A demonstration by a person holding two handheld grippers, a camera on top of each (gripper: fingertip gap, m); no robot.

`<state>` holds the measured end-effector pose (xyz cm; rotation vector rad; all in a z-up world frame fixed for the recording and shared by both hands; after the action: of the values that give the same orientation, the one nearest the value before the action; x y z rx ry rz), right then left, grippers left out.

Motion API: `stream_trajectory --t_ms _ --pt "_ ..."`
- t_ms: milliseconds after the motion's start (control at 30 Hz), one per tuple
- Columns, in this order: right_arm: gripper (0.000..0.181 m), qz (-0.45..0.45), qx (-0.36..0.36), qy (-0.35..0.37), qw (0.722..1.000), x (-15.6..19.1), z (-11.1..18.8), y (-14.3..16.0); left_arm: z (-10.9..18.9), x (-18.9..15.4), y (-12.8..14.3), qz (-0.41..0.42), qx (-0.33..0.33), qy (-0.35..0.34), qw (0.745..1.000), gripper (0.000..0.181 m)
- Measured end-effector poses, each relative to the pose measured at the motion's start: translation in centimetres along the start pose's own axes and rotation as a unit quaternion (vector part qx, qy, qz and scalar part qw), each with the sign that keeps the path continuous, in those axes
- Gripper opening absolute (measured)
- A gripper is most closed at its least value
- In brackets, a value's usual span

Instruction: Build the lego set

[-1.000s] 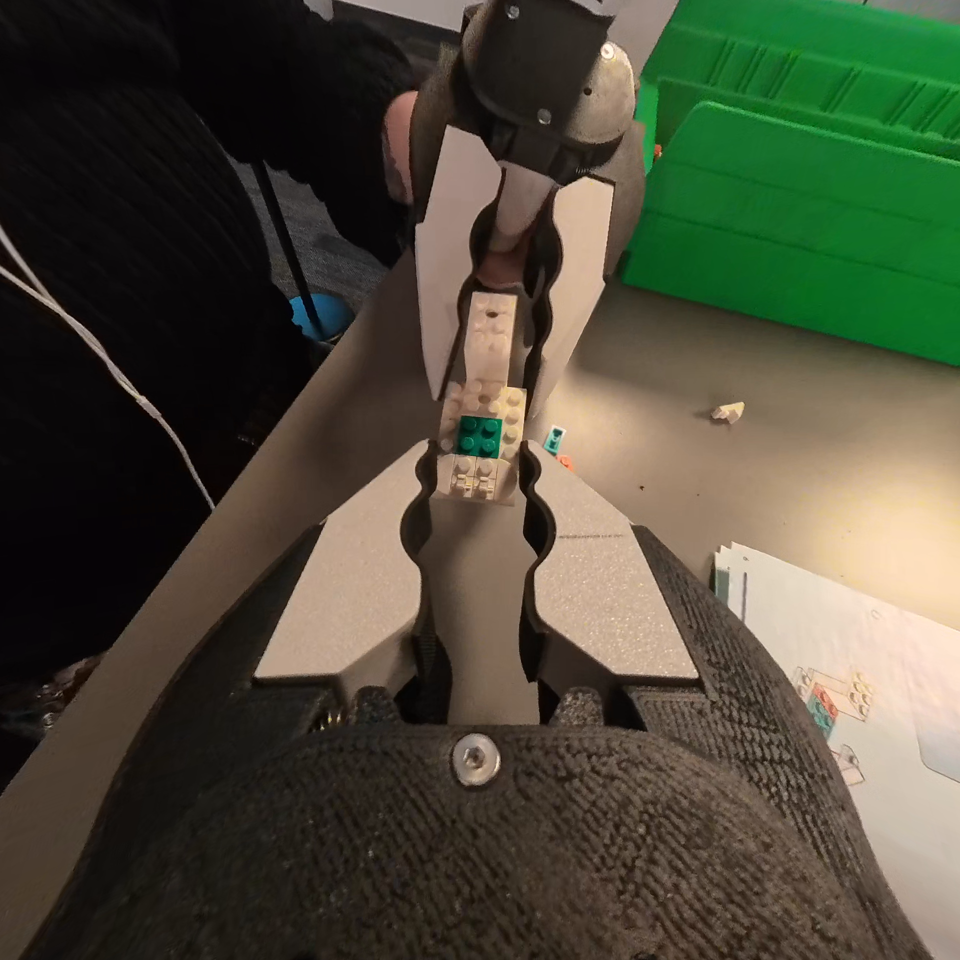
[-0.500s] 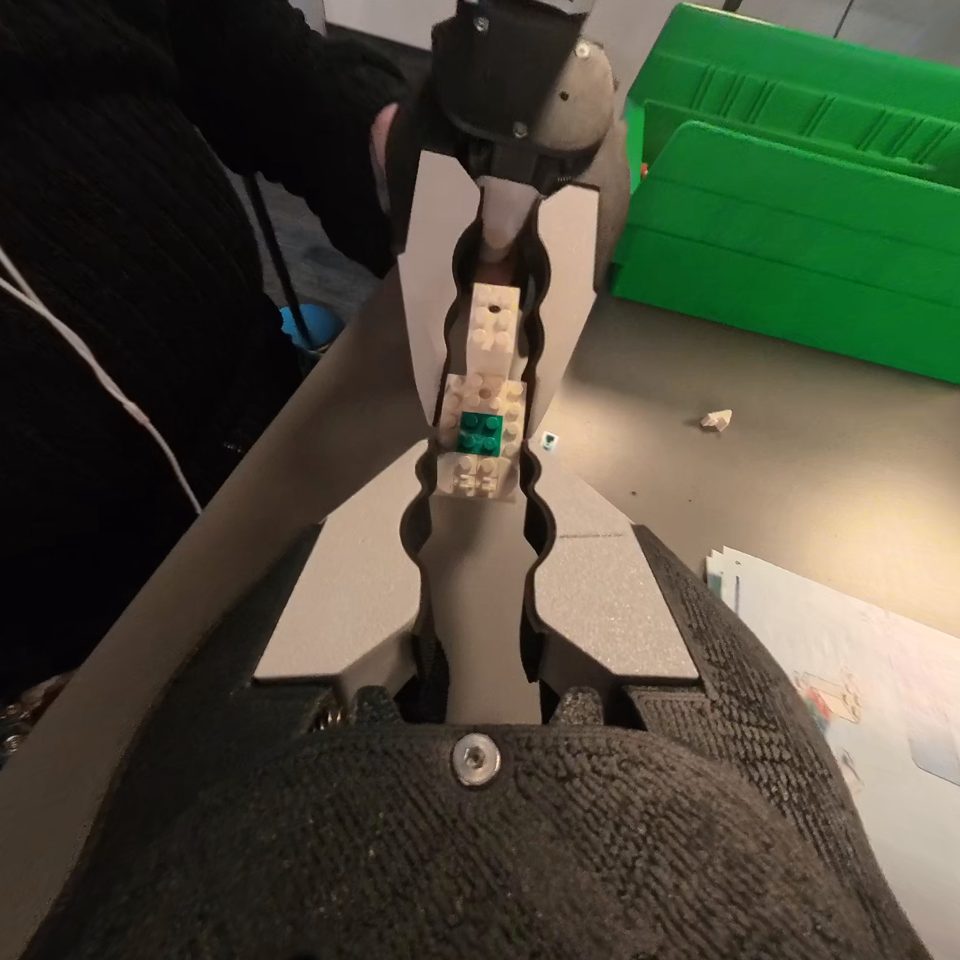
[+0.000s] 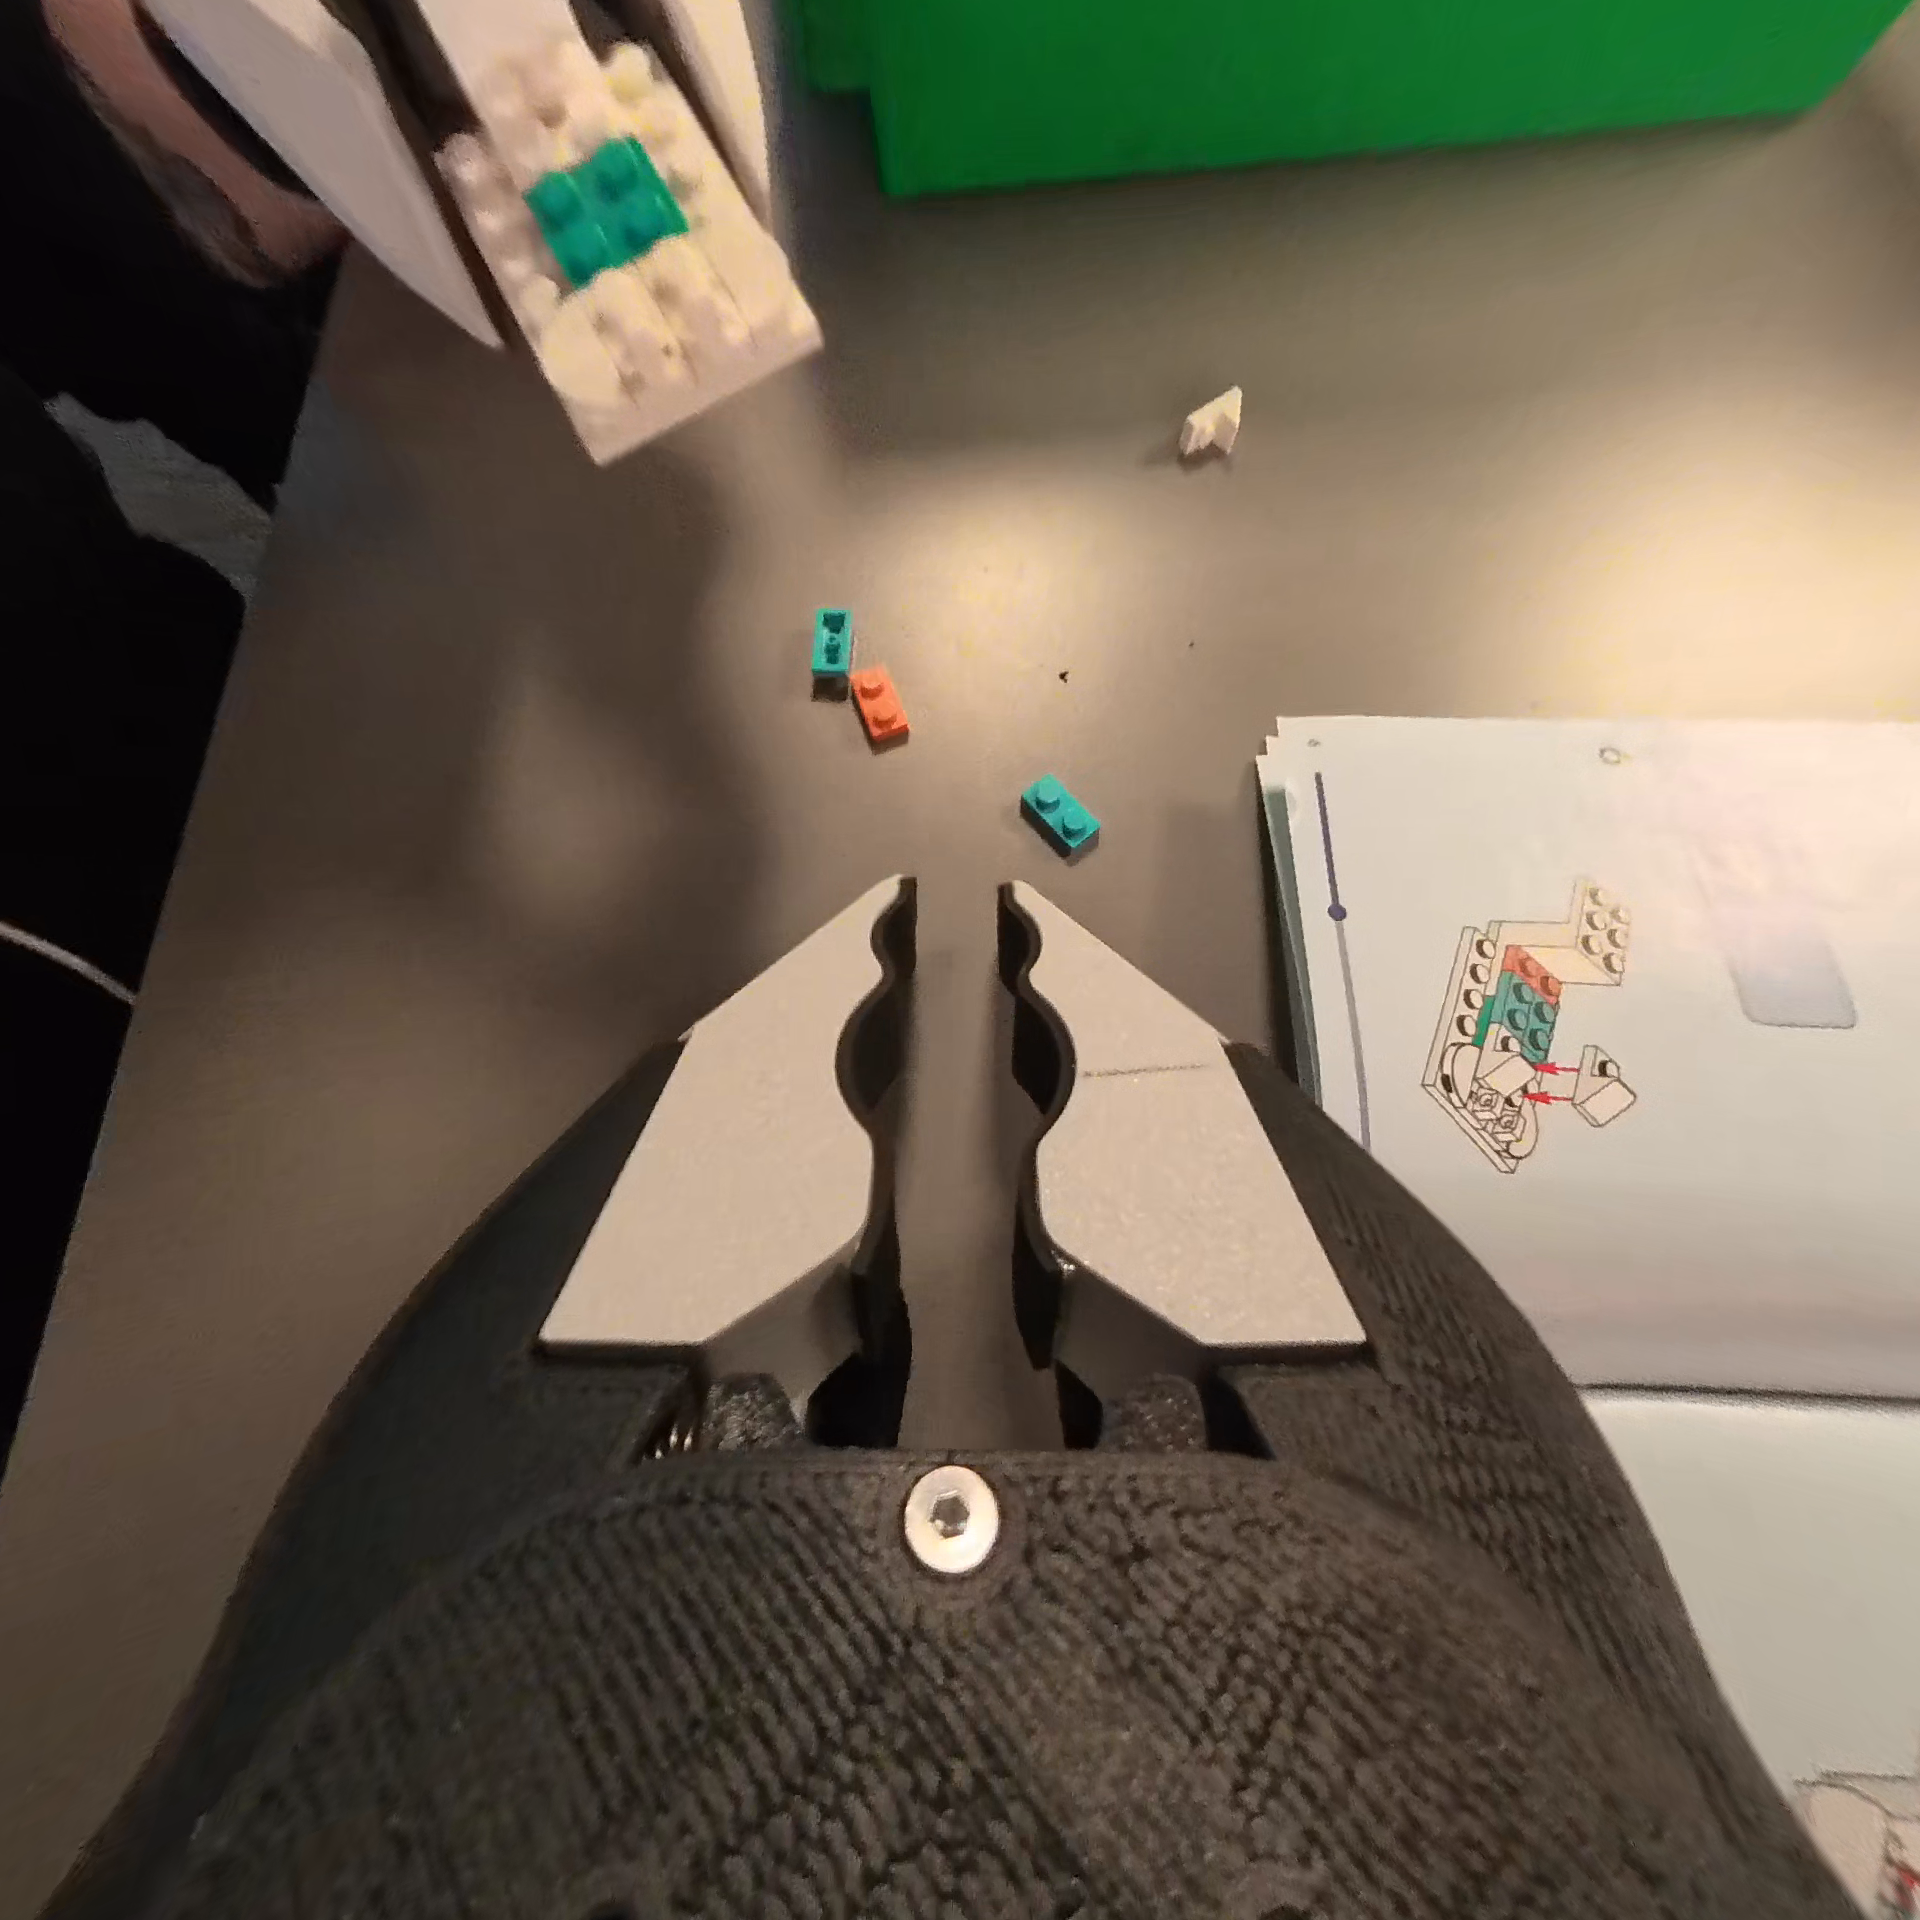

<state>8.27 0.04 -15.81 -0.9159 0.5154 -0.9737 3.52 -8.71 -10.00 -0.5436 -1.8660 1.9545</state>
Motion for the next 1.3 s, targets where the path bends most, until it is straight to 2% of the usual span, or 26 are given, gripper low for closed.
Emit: stream_trajectory --t_ms 167,367,600,767,900,1033,1100,1167,1300 --pt "0.012 -0.073 0.02 0.022 0.997 -0.5 -1.5 -0.4 0.5 1.7 -0.8 0.025 -0.036 -0.039 0.998 0.034" --pt "0.015 -0.086 0.033 0.044 0.995 -0.6 -2.0 -0.7 1.7 3.1 -1.5 0.065 -0.078 -0.07 0.992 0.034" --pt "0.017 -0.011 0.022 0.055 0.998 -1.7 -0.8 -1.0 2.0 3.3 -1.5 0.076 -0.084 -0.072 0.991 0.034" --pt "0.021 0.081 0.002 -0.028 0.996 -1.3 -1.1 -1.3 1.7 2.8 -1.3 0.075 -0.071 -0.052 0.993 0.034" --pt "0.02 0.085 -0.001 -0.067 0.994 -2.0 -1.7 -1.6 1.7 2.5 -1.2 0.076 -0.068 -0.04 0.994 0.034" --pt "0.018 0.1 0.045 -0.088 0.99 -2.3 -2.0 -0.6 1.7 2.4 -1.2 0.079 -0.067 -0.035 0.994 0.034" --pt "0.014 0.1 0.046 -0.097 0.989 -2.2 -2.2 -0.6 1.7 2.4 -1.2 0.08 -0.066 -0.033 0.994 0.034" --pt "0.007 0.092 0.045 -0.098 0.99 -2.1 -2.4 -0.6 1.6 2.3 -1.1 0.08 -0.064 -0.032 0.994 0.034" --pt "0.006 0.105 0.057 -0.066 0.991 -2.7 -1.7 -1.5 1.5 2.1 -1.1 0.077 -0.061 -0.025 0.995 0.034"
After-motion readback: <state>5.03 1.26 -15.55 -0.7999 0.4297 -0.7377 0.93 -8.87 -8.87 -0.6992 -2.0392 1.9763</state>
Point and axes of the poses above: each gripper's, where its closed fingertips meet, z back along the fingers, y out of its underside, x = y × z across the jaws, the point moved 2 cm from there along z, back along the fingers, and after that the axes turned 8 degrees about -x, right-handed, at the moved point
